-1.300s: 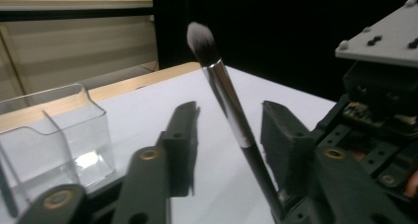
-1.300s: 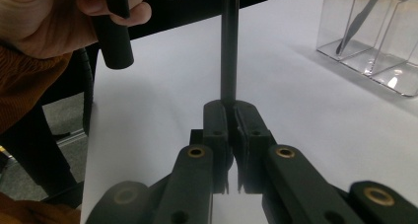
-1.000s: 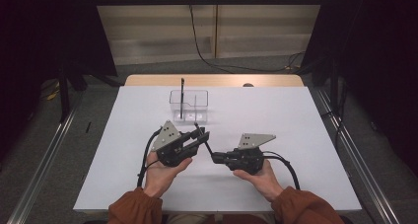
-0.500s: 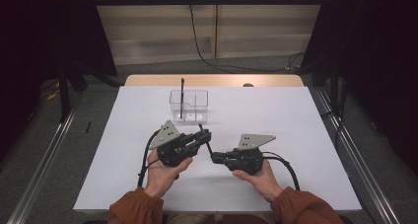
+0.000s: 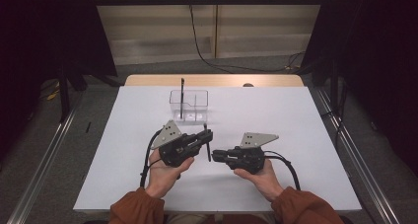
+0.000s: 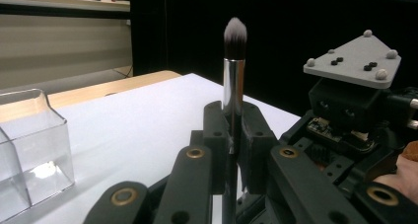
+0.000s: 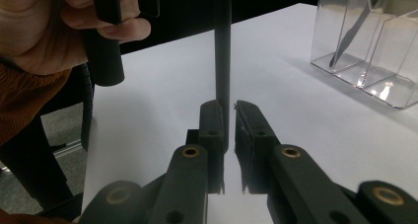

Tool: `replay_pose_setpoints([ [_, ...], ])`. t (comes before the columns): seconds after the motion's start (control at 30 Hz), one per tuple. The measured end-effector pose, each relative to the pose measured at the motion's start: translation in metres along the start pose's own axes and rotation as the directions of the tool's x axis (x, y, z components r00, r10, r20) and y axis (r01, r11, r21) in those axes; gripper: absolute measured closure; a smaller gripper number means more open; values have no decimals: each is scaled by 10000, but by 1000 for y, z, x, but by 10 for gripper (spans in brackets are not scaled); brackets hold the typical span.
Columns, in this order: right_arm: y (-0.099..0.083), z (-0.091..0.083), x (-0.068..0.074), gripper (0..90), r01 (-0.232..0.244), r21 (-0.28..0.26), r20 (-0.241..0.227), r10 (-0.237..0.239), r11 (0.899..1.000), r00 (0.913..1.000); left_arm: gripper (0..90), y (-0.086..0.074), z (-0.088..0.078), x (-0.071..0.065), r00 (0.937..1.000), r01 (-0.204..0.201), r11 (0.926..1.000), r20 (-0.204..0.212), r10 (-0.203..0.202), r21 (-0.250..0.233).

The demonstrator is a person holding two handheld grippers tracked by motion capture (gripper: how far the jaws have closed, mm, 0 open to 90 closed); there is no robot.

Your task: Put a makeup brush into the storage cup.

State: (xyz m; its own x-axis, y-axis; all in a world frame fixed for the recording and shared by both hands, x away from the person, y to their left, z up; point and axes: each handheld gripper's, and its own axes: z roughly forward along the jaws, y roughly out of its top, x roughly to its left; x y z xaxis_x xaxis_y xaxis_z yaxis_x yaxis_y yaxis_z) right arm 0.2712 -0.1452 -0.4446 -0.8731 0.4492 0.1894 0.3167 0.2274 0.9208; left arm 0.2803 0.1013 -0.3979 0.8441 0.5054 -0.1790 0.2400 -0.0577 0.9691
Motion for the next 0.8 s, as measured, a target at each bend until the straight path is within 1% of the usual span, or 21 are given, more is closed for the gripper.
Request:
replay_pose_setpoints([
  [0.1,1,-2,-1,763,-39,-135,1,39,9999,10000,840,1,-1,1,10000,-11,10000,-61,10,-44],
  [0.2,1,-4,-2,693,-184,-140,-12,184,9997,9998,840,1,-2,2,9999,-72,10000,-113,72,13],
  [0.27,2,-5,-3,610,-159,-147,23,159,9998,9999,840,1,-3,3,9999,-92,10000,-123,92,29],
  [0.37,2,-5,-3,517,-146,-175,121,148,9997,9998,840,1,-3,3,9999,-64,10000,-146,65,67],
  [0.47,2,-6,-3,425,28,-194,436,-19,9998,9990,840,1,-2,3,9999,-106,9999,-129,108,115],
  [0.5,2,-6,-4,368,30,-236,528,-18,9997,9986,840,0,-2,3,9999,-123,9998,-97,124,150],
  [0.6,3,-7,-5,287,-63,-330,690,86,9994,9976,840,1,-3,3,9999,-106,9999,-102,108,129],
  [0.63,3,-7,-6,237,-106,-380,831,138,9992,9964,840,1,-3,4,9999,-110,9998,-92,112,140],
  [0.73,3,-8,-7,178,-270,-411,1050,312,9988,9940,840,1,-4,4,9998,-104,9998,-140,106,151],
  [0.8,3,-8,-9,124,-405,-458,1064,452,9981,9933,840,2,-5,5,9998,-107,9999,-141,109,136],
])
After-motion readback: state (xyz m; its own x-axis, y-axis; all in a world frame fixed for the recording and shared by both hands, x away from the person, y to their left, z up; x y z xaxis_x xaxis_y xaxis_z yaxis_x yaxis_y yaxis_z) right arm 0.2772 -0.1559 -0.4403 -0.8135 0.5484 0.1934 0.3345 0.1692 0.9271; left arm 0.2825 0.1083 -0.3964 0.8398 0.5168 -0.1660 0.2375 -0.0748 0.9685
